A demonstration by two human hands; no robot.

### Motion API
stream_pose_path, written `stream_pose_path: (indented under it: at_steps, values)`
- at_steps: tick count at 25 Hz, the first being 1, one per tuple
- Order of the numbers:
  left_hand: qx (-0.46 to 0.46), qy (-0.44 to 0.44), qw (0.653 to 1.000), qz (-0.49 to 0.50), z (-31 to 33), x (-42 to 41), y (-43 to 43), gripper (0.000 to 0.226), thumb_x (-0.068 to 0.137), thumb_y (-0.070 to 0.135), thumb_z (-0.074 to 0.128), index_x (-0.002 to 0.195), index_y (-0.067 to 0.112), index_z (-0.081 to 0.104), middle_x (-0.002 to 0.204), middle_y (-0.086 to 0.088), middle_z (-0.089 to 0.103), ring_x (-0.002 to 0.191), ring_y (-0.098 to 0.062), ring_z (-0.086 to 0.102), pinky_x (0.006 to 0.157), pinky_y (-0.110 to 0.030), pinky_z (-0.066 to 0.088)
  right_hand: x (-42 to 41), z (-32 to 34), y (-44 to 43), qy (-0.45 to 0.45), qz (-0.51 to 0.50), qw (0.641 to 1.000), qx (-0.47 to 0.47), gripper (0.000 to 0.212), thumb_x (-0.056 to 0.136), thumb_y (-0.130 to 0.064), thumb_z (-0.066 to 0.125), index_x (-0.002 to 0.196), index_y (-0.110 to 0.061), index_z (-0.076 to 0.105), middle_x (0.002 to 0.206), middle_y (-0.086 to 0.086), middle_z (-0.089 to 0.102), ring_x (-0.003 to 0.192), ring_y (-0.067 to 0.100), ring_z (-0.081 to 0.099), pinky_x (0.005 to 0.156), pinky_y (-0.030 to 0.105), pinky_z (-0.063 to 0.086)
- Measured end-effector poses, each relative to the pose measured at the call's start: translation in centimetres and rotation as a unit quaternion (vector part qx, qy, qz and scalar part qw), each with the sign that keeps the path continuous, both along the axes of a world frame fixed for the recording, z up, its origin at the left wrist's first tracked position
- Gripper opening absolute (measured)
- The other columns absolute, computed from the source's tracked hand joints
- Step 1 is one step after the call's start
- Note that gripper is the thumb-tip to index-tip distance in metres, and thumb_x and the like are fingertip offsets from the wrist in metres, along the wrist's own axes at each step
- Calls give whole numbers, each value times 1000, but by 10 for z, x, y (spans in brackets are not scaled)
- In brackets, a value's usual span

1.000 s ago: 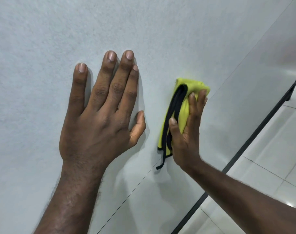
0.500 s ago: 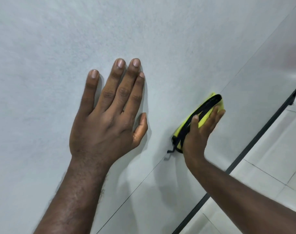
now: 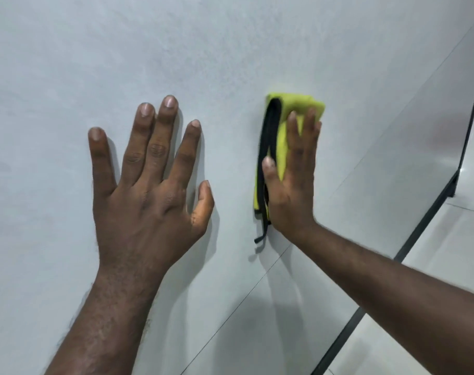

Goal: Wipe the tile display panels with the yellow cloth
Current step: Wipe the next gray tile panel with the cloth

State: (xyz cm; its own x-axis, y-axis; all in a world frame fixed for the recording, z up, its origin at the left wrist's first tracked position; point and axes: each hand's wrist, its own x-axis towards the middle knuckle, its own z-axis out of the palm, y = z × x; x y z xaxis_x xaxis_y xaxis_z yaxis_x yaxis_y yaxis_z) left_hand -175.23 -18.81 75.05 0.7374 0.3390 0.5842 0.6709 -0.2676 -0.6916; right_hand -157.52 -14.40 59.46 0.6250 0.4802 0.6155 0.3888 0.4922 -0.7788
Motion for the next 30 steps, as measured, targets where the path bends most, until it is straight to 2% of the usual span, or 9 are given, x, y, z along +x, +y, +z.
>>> stream_pose_path:
  at_steps: [2, 5, 9, 14, 18, 20, 23, 28, 30]
  values:
    - [1, -6, 1000, -3, 8, -19, -5, 70, 109, 44, 48, 172, 21, 29, 181, -10, 15, 168, -28, 12, 131, -65, 2, -2, -7, -3, 0, -6, 1000, -4, 66, 109, -26, 51, 167, -14, 22, 176, 1, -1, 165, 23, -6, 133, 51, 4]
    - [5, -17, 1000, -7, 27, -53, -12, 72, 110, 48, 47, 173, 21, 27, 181, -11, 11, 169, -29, 8, 130, -65, -1, 15, 38, 10, 221, -22, 972, -78, 70, 107, -38, 42, 170, -19, 18, 178, 2, -3, 164, 17, -6, 132, 49, 2]
    - [29, -30, 999, 0, 26, -66, -16, 72, 110, 42, 41, 172, 9, 25, 180, -18, 10, 168, -37, 8, 131, -68, 2, -20, 59, -11, -69, 10, 997, 28, 67, 112, -23, 50, 170, -17, 15, 175, -5, -4, 165, 22, -10, 134, 39, -1]
    - [37, -27, 999, -5, 21, -64, -12, 74, 109, 39, 34, 171, 3, 18, 180, -23, 0, 168, -39, 0, 131, -69, -4, -13, 104, -4, 131, -11, 991, -35, 68, 109, -29, 45, 170, -23, 16, 178, -2, -5, 164, 16, -7, 133, 40, 0]
    - [47, -52, 997, -15, 21, -63, -11, 79, 107, 41, 33, 171, 0, 13, 180, -24, -3, 168, -38, -2, 129, -70, -6, -47, 114, -13, -149, -30, 987, 61, 68, 111, -25, 48, 170, -12, 16, 176, -4, 1, 165, 22, -4, 134, 48, 5]
    - [51, -84, 995, -12, 21, -63, -14, 82, 108, 45, 33, 170, -3, 8, 179, -26, -6, 167, -39, -3, 126, -72, -8, -35, 108, -14, -122, -34, 991, 46, 68, 110, -26, 48, 169, -13, 17, 177, -3, 2, 165, 20, -2, 134, 47, 6]
    - [55, -100, 993, -11, 22, -60, -17, 87, 108, 48, 34, 170, -5, 4, 178, -28, -7, 167, -41, -2, 125, -74, -7, -19, 169, -4, 79, -47, 996, -22, 67, 109, -26, 44, 170, -15, 16, 178, 2, 1, 165, 17, -3, 133, 46, 4]
    - [72, -100, 992, -18, 22, -61, -15, 80, 107, 39, 29, 169, -8, 8, 177, -30, -2, 167, -42, 2, 125, -74, -4, -63, 125, -25, -275, -33, 957, 79, 69, 108, -22, 51, 168, -7, 21, 176, 4, 6, 165, 26, -1, 133, 53, 7]
    - [76, -100, 992, -8, 22, -60, -17, 80, 106, 37, 29, 169, -8, 8, 177, -31, -2, 167, -42, 2, 124, -73, -5, -40, 122, -18, -172, -51, 982, 52, 68, 107, -28, 48, 168, -12, 21, 178, 7, 6, 165, 22, 1, 133, 54, 9]
